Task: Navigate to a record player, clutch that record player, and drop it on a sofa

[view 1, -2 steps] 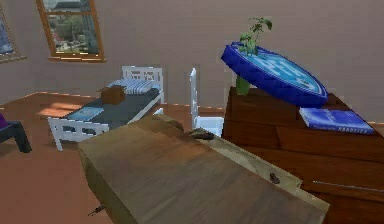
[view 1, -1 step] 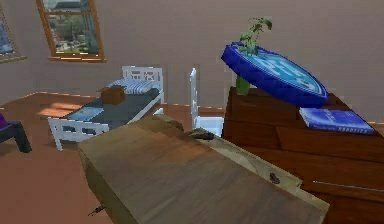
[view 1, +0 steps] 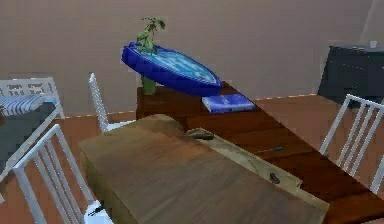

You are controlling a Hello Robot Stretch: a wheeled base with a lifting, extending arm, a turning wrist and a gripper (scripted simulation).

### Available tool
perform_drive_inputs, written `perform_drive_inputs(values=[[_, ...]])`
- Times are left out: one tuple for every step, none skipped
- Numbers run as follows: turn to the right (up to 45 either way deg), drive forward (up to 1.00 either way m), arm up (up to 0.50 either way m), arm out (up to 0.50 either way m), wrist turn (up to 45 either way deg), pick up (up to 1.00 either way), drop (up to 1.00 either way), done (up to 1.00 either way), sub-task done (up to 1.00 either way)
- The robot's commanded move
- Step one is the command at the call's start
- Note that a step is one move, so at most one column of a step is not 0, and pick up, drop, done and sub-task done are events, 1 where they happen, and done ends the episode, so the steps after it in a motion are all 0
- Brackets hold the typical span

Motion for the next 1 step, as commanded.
perform_drive_inputs(values=[[45.0, 0.0, 0.0, 0.0, 0.0, 0.0, 0.0, 0.0, 0.0]])
